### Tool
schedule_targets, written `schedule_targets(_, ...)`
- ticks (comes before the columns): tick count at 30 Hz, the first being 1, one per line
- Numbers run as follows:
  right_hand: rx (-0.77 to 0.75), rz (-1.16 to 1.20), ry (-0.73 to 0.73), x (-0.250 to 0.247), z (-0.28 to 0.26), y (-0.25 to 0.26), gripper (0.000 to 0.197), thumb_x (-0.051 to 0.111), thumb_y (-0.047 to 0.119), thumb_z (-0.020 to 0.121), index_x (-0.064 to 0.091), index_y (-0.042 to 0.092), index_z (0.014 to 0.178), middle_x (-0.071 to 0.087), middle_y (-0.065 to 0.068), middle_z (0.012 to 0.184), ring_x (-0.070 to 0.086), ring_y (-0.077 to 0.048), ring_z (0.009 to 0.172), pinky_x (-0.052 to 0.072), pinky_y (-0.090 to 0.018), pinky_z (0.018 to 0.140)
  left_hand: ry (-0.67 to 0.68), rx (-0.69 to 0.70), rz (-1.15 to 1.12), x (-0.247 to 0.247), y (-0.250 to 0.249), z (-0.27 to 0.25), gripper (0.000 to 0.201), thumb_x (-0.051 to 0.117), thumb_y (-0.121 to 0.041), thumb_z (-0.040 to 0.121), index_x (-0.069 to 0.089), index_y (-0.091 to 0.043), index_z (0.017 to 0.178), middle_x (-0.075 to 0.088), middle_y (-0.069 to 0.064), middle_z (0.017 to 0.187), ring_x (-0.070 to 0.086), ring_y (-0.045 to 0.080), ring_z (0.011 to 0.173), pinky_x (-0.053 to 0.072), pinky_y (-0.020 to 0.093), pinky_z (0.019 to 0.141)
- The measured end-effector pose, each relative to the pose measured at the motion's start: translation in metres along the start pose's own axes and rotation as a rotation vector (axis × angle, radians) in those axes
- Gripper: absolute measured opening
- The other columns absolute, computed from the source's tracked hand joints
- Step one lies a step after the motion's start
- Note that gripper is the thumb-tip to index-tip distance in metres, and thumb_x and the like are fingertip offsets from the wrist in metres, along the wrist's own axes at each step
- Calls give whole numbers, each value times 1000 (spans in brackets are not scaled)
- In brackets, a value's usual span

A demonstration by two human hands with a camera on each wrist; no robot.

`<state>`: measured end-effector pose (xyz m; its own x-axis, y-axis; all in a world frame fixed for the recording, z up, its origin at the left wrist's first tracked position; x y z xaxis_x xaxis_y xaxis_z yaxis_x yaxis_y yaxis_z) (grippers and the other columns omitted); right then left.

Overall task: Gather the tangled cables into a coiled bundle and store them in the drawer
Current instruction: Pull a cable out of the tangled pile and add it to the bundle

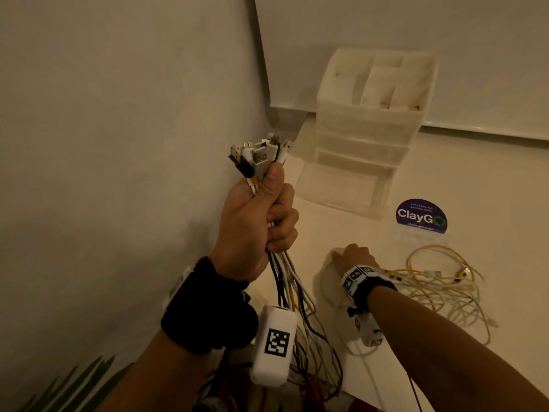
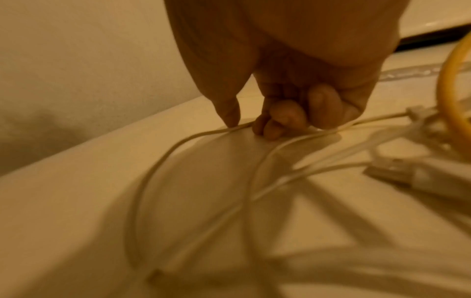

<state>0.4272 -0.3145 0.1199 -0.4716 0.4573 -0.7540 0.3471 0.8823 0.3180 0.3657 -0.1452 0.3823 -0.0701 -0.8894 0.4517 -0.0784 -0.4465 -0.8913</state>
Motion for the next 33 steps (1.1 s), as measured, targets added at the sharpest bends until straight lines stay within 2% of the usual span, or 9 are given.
schedule_targets(9,59,180,-13,-2,-10,-6,39,51,33,93,54,3,118,53,-21,125,55,-39,110,45,-37,85,-7,-3,-61,4,1,1,36,51,-36,89,32,-16,65,23,-3,53,17,6,35,15,14,38)
schedule_targets(15,43,105,-7,-3,-10,7,34,42,27,99,55,4,121,51,-20,130,53,-38,117,45,-39,94,-19,1,-35,-1,2,-7,36,44,-31,94,35,-16,62,24,-2,50,17,7,34,14,15,38)
schedule_targets(20,35,96,7,9,-11,16,47,46,25,95,43,4,137,47,-18,137,53,-36,118,44,-37,91,-63,5,-34,-18,1,-18,37,45,-31,95,33,-16,63,24,-2,51,17,7,34,15,15,38)
schedule_targets(21,12,137,-6,9,-14,17,44,48,27,93,49,3,130,53,-18,129,55,-36,114,44,-35,85,-68,3,-37,-19,1,-18,38,45,-32,97,33,-17,64,24,-2,51,17,7,34,14,15,38)
schedule_targets(23,-90,279,-80,2,-26,20,23,52,25,92,63,6,93,68,-17,102,63,-35,98,45,-31,77,-74,4,-40,-20,1,-18,39,45,-32,99,31,-17,65,23,-2,52,16,7,35,13,16,39)
schedule_targets(25,-187,594,-171,-18,-54,21,22,54,16,90,56,6,71,70,-13,73,71,-30,76,55,-40,77,-69,3,-43,-19,4,-16,39,45,-32,97,31,-17,65,23,-2,53,16,7,36,14,15,39)
schedule_targets(28,-338,1058,-231,-65,-117,18,17,50,8,96,55,-2,82,67,-20,69,70,-33,61,60,-49,64,-34,-14,-36,-8,13,-8,37,54,-33,93,34,-18,66,22,-3,54,15,8,38,16,15,38)
schedule_targets(31,-603,1033,-348,-117,-183,16,16,49,15,99,56,7,87,61,-15,65,59,-36,51,52,-44,50,10,-2,27,18,24,-2,42,62,-35,87,29,-20,67,15,1,57,11,10,39,15,16,40)
schedule_targets(33,-710,907,-447,-139,-214,11,16,51,26,96,61,15,91,61,-8,67,56,-26,49,47,-38,47,71,19,71,41,31,-1,47,68,-39,83,28,-20,67,13,2,57,9,13,41,14,18,40)
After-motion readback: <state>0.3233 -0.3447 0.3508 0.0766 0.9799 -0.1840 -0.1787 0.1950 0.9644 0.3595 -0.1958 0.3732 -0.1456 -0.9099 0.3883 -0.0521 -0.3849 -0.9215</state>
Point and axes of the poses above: each hand's wrist, its own z-axis towards the middle knuckle, its own x-axis out of the palm, y = z × x, the point moved 3 cm from there along z, towards the middle knuckle
